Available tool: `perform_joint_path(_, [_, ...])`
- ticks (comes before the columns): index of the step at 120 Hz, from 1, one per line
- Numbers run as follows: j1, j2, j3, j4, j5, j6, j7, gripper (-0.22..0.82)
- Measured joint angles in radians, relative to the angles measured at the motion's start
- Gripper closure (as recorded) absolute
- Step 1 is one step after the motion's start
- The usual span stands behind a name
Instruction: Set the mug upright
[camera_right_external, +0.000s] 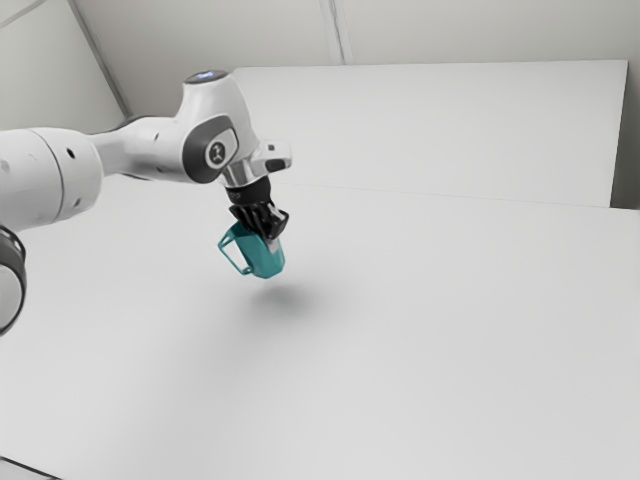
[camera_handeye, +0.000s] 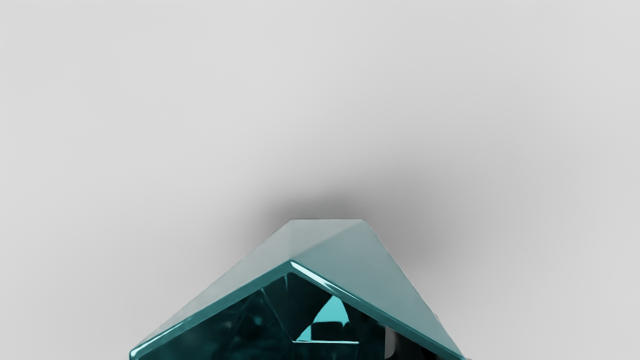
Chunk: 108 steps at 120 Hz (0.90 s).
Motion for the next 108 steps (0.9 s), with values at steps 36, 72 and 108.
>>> perform_joint_path(36, [0.0,0.051,0.0,0.002,0.006,0.054,-0.032,0.79])
perform_joint_path(72, [-0.008,0.075,0.0,0.002,0.046,0.081,-0.052,0.79])
perform_joint_path(108, [-0.009,0.102,0.0,0.005,0.068,0.087,-0.065,0.79])
